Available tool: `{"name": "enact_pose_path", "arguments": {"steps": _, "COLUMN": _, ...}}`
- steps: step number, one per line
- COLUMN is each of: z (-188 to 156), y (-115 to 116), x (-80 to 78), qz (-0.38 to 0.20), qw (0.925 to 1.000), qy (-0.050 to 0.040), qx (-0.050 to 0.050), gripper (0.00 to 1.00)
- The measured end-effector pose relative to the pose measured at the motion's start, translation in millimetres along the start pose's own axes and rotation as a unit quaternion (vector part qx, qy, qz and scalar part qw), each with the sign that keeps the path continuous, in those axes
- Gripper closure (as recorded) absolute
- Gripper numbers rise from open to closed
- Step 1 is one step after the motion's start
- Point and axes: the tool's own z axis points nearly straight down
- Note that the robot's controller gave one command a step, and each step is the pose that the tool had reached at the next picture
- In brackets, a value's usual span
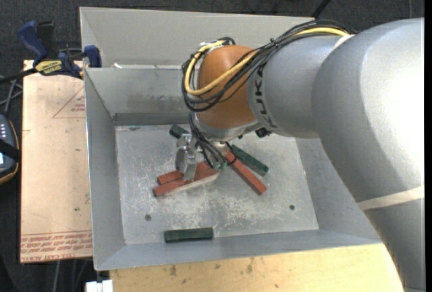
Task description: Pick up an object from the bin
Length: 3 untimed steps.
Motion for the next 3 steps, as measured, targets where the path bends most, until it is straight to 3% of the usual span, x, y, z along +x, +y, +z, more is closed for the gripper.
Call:
{"name": "enact_pose_path", "arguments": {"steps": 1, "z": 2, "y": -1, "x": 1.6, "qz": 0.0, "qw": 1.0, "qy": 0.0027, "qx": 0.001, "gripper": 0.0}}
{"name": "enact_pose_path", "arguments": {"steps": 2, "z": 2, "y": -1, "x": 1.7, "qz": 0.0, "qw": 1.0, "qy": 0.0028, "qx": 0.001, "gripper": 0.0}}
{"name": "enact_pose_path", "arguments": {"steps": 3, "z": 1, "y": -32, "x": 94.3, "qz": -0.206, "qw": 0.9785, "qy": 0.0016, "qx": 0.001, "gripper": 1.0}}
